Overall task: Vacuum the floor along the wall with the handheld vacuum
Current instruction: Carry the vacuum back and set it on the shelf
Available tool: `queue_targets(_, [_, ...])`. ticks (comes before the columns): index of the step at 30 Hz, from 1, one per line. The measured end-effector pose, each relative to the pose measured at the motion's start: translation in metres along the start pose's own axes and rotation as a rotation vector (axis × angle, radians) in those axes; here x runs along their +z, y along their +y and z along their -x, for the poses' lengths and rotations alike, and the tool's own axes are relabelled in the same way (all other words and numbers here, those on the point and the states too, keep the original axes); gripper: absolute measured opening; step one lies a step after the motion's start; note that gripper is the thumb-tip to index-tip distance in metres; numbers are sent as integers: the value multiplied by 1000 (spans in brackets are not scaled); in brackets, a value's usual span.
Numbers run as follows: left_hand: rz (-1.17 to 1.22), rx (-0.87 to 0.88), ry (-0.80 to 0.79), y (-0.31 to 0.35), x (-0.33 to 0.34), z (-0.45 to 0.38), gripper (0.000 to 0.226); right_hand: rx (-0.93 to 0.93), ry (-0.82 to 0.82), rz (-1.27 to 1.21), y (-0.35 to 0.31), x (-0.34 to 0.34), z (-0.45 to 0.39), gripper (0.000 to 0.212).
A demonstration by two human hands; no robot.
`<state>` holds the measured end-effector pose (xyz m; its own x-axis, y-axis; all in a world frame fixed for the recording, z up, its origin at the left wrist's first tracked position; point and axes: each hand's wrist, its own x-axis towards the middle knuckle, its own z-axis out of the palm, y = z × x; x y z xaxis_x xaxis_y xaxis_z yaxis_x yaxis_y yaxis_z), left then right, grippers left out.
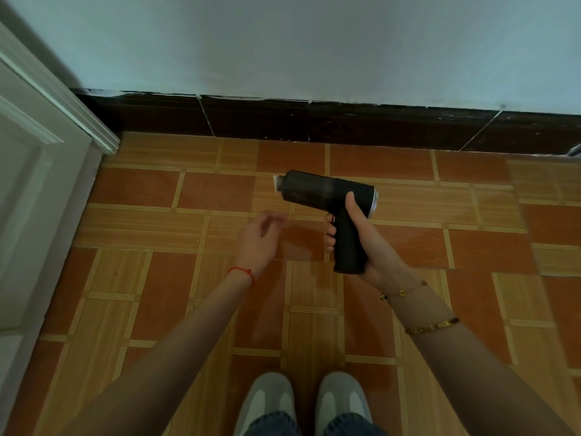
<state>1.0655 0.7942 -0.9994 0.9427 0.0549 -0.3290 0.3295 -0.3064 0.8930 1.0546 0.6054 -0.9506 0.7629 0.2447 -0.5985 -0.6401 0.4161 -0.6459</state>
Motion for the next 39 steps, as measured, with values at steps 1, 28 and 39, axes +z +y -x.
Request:
queue_targets(1, [21,-11,-4,0,1,-2,24,-1,-1,6,1,0,-2,45])
queue_targets(28, [225,-225,-9,502,-178,202,26,125,-10,40,-347,264,326,45])
queue_targets(39, [228,-209,-8,702,-265,333,20,107,-50,31,-466,382,499,44])
